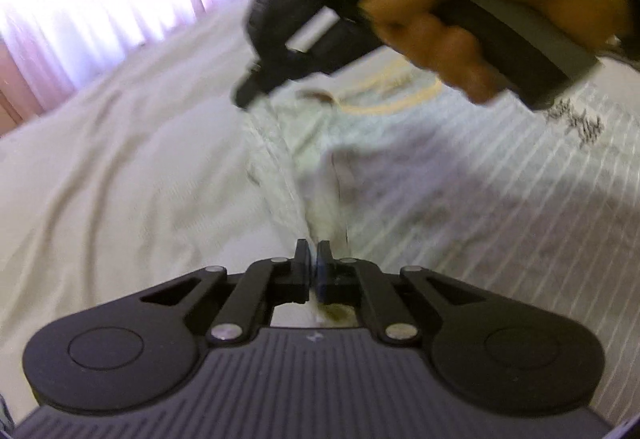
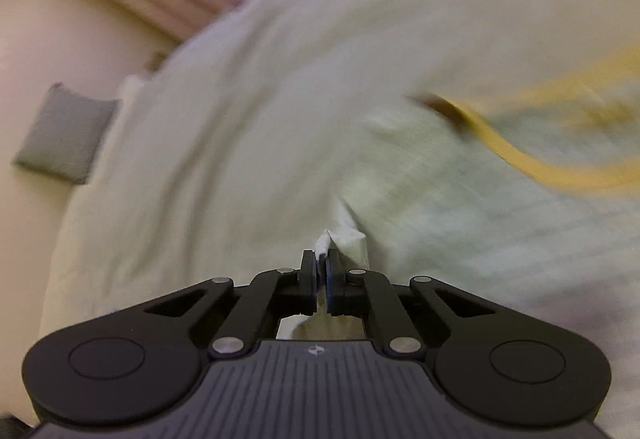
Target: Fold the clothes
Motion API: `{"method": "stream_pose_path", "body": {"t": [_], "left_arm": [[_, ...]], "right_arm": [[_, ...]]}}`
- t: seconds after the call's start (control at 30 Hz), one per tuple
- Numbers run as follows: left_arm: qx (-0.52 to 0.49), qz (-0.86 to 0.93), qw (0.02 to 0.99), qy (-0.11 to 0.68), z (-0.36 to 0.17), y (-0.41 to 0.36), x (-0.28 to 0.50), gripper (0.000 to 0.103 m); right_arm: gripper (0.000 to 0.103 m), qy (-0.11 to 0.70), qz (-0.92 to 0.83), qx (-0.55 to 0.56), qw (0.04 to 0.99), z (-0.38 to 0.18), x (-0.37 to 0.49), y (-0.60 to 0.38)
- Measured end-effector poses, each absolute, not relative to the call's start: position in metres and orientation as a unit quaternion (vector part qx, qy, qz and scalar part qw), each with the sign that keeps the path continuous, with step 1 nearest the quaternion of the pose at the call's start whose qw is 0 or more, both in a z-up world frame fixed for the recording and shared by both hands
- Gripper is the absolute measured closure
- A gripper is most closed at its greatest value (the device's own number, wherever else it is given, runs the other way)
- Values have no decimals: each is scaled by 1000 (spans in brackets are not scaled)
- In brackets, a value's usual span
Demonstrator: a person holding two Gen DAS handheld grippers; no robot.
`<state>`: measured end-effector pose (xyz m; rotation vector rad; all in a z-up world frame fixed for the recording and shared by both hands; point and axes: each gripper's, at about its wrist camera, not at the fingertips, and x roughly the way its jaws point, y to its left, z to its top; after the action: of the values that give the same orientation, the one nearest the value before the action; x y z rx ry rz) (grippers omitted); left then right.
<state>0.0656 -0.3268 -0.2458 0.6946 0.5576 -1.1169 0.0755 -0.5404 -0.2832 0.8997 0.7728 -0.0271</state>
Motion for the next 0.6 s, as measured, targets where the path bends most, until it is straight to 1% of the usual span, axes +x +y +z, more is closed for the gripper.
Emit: {"method": "stream_pose_path", "body": {"t": [0.1, 0.17, 0.23, 0.37, 0.47, 0.53, 0.57, 0.6], "left_arm": [[322, -526, 756, 222, -237, -331, 49, 102], [344, -545, 738, 198, -240, -336, 33, 101], [362, -559, 721, 191, -248, -339, 21, 101], [385, -588, 679, 212, -269, -345, 3, 97], [392, -601, 650, 249, -283, -344, -1, 92], [382, -609, 642, 267, -283, -337, 3, 82], [370, -613, 642, 275, -278, -332, 7, 80], [357, -616, 642, 283, -273, -327, 12, 77]], "right_arm": [[96, 332, 15, 407, 851, -251, 91, -546], [96, 317, 16, 391, 864, -234, 85, -552], [96, 316, 2, 374, 872, -230, 70, -559], [96, 360, -63, 356, 860, -261, 28, -576], [96, 397, -109, 361, 837, -296, 3, -586], [95, 425, -129, 343, 827, -311, -5, -585], [86, 440, -138, 332, 823, -317, -8, -584], [81, 451, -149, 316, 821, -320, -10, -581]]}}
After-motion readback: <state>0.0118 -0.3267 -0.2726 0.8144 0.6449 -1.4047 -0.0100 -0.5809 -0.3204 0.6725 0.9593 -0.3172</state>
